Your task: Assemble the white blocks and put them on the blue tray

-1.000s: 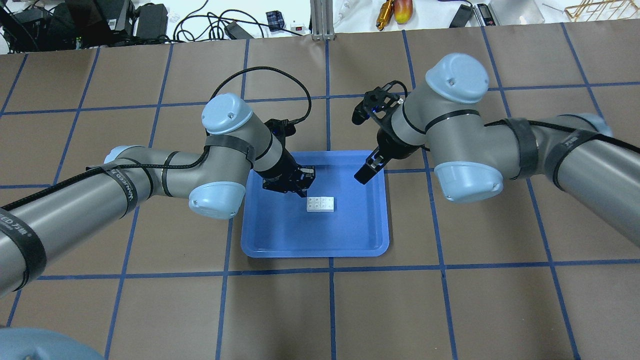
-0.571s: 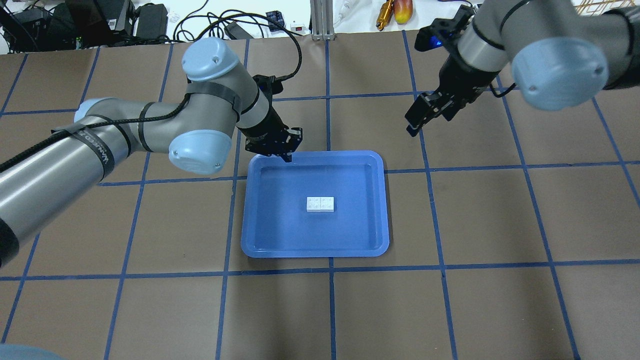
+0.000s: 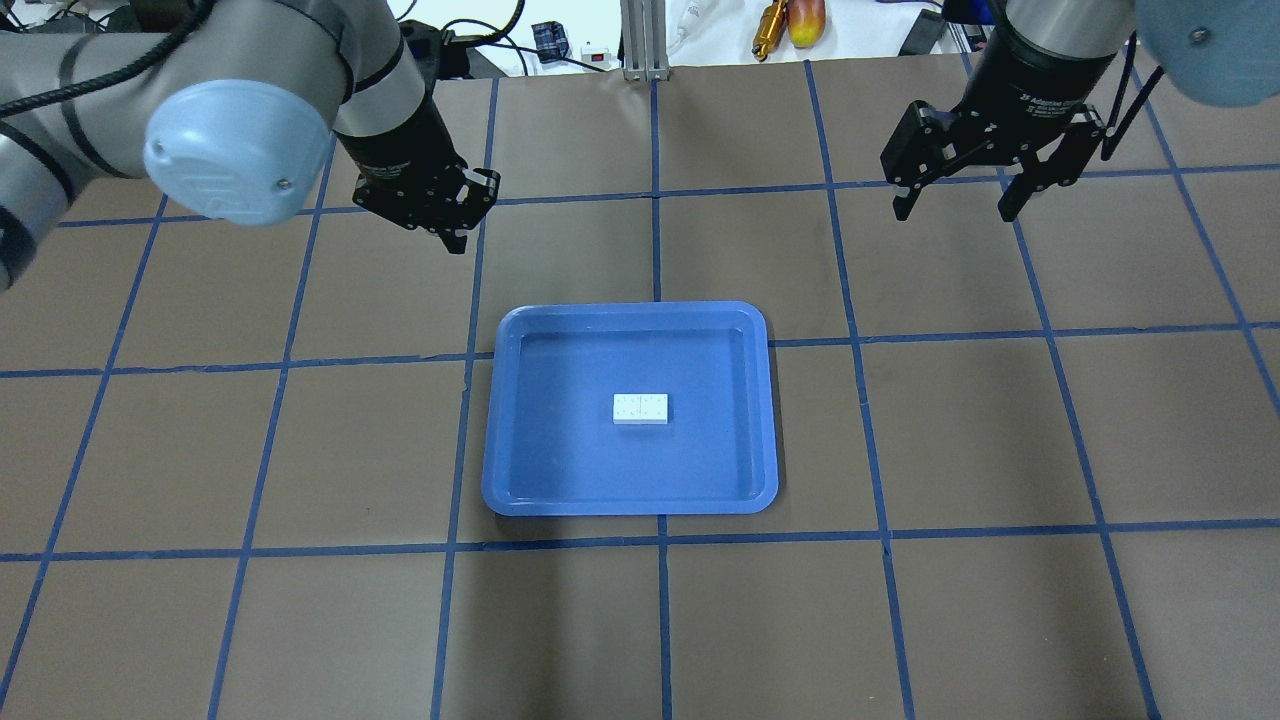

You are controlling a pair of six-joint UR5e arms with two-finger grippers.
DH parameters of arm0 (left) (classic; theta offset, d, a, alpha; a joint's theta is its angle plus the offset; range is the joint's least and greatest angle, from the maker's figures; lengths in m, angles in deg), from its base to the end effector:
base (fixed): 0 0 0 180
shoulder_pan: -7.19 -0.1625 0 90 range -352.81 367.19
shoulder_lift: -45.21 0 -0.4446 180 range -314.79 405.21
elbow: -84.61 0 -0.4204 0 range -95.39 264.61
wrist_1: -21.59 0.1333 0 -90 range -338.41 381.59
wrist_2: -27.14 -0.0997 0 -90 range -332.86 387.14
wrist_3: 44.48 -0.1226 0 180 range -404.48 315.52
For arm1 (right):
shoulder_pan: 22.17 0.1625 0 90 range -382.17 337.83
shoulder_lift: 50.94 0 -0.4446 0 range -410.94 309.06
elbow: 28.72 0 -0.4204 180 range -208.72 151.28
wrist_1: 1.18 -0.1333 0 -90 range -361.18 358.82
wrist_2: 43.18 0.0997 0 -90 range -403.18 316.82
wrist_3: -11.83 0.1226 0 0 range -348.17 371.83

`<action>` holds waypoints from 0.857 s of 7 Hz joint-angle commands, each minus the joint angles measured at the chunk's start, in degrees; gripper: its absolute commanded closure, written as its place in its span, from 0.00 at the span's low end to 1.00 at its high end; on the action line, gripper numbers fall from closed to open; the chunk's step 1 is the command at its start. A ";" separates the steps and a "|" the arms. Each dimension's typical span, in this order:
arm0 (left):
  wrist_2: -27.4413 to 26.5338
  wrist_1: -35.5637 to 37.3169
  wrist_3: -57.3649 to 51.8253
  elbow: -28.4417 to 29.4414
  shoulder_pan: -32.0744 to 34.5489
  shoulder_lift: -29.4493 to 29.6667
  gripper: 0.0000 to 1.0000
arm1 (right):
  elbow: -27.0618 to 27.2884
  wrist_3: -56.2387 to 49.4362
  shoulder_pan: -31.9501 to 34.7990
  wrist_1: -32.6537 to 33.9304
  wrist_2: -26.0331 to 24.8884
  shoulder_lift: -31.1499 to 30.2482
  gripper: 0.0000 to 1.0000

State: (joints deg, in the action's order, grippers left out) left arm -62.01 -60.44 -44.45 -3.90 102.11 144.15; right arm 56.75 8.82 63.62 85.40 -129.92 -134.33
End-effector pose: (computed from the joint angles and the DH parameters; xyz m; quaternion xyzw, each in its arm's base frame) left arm -0.1849 -0.5730 0.4255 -0.0427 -0.9991 0.0042 0.0076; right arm 0.0989 -0.5676 0.4575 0.0118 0.9984 0.0461 0.0314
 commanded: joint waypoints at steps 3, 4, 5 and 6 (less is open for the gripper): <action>-2.26 -7.10 -5.26 -0.78 -3.85 -8.42 0.88 | 0.22 7.67 3.16 -0.53 -3.17 -2.21 0.00; -1.91 -7.01 -7.21 -0.26 -6.05 -9.02 0.83 | 0.22 7.67 3.16 -0.53 -3.17 -2.82 0.00; -2.08 -7.01 -7.32 -0.69 -6.50 -9.20 0.67 | 0.31 7.58 3.16 -0.45 -3.26 -2.74 0.00; -2.08 -6.92 -6.71 -0.09 -5.90 -8.25 0.43 | 0.31 7.50 3.16 -0.27 -3.26 -2.65 0.00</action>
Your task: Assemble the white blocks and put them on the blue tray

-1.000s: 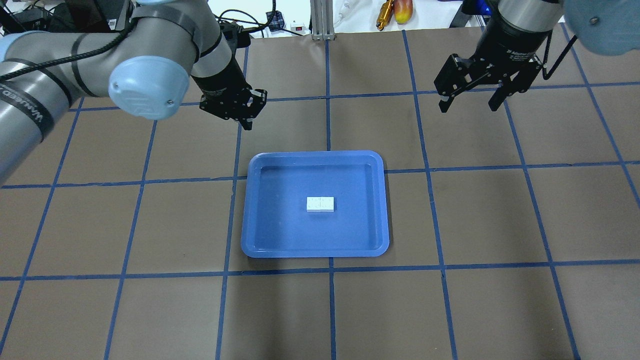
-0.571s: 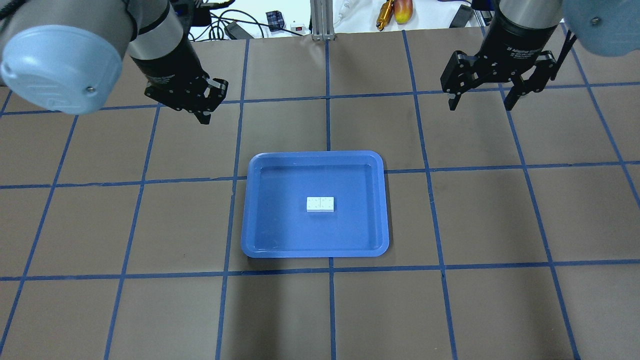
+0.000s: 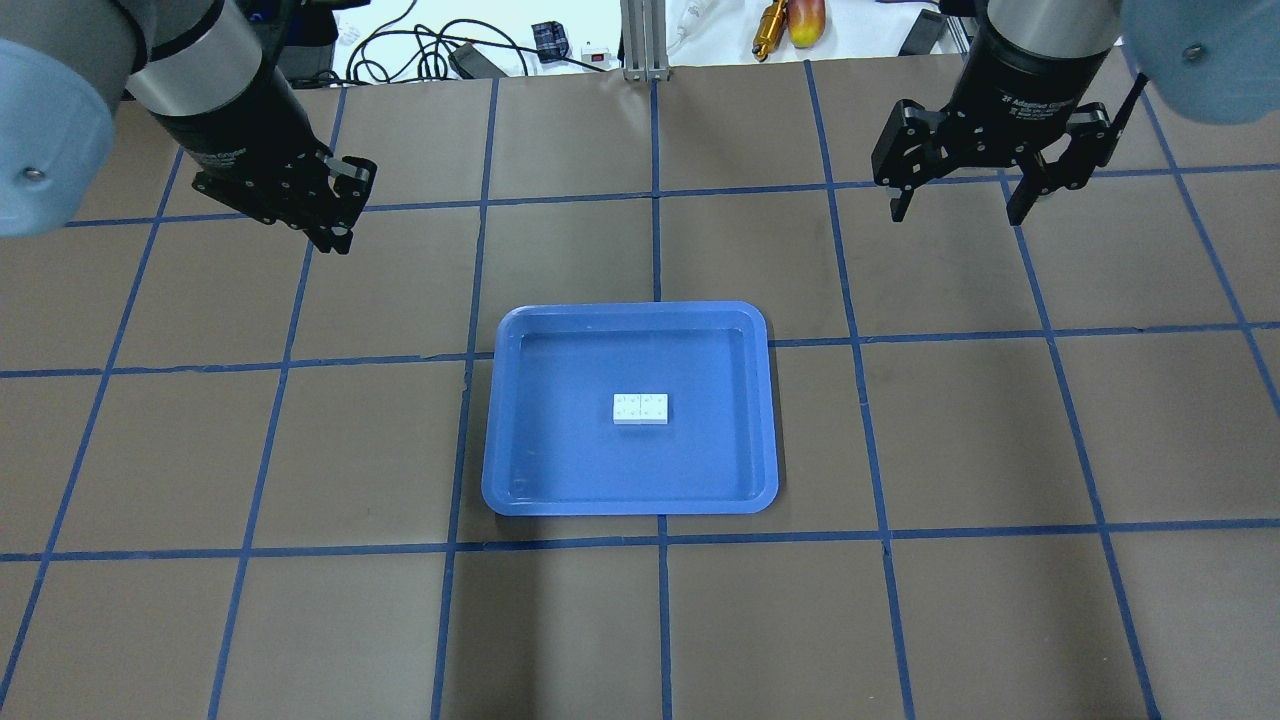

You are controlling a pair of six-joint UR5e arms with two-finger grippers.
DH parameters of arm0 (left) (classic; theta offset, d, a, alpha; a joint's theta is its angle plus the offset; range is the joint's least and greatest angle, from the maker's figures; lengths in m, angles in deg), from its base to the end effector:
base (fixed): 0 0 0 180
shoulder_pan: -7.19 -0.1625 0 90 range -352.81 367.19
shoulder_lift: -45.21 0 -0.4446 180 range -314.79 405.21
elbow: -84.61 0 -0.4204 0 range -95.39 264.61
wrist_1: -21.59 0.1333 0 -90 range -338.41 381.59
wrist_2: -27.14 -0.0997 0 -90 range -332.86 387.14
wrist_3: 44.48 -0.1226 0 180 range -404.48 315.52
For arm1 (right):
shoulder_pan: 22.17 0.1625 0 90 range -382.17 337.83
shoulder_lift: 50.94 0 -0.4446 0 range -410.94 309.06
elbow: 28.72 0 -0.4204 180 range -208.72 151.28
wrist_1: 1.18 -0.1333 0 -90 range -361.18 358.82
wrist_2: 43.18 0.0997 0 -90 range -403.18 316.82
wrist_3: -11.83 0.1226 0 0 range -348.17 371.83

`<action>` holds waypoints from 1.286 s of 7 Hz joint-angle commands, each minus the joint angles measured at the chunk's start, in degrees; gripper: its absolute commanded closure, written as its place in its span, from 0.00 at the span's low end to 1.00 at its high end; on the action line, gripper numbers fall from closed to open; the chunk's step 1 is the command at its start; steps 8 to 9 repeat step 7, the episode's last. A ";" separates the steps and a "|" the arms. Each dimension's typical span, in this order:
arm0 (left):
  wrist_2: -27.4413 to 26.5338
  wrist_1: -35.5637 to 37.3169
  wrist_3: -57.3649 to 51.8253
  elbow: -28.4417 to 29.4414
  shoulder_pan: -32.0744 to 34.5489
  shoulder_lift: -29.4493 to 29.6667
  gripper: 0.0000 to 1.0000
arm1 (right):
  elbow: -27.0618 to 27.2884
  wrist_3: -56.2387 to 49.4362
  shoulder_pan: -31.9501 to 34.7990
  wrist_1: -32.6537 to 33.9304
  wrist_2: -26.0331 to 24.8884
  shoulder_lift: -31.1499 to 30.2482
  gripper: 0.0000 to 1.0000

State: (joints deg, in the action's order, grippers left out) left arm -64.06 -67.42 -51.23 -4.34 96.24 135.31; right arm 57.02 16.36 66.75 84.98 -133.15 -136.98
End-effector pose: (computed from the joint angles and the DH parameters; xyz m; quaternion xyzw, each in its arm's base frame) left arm -0.1220 -0.5270 0.4949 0.0504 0.9985 -0.0162 0.0116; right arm 0.1231 -0.5455 0.4797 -0.0489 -0.9983 -0.0309 0.0007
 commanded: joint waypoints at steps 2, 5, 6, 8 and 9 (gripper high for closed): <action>0.05 0.24 0.07 0.71 -0.02 0.51 0.19 | 0.04 -0.14 0.02 0.77 0.05 0.00 0.00; 0.05 1.12 -0.19 2.47 0.68 1.83 0.11 | -0.05 -0.14 -0.07 0.85 0.31 0.00 0.00; 0.57 1.20 -0.37 2.55 0.68 1.83 0.00 | -0.05 -0.14 -0.07 0.85 0.31 0.00 0.00; 0.67 1.12 -0.45 2.29 0.68 1.74 0.00 | -0.05 0.04 -0.07 0.85 0.31 0.00 0.00; 0.67 1.12 -0.45 2.29 0.68 1.74 0.00 | -0.05 0.04 -0.07 0.85 0.31 0.00 0.00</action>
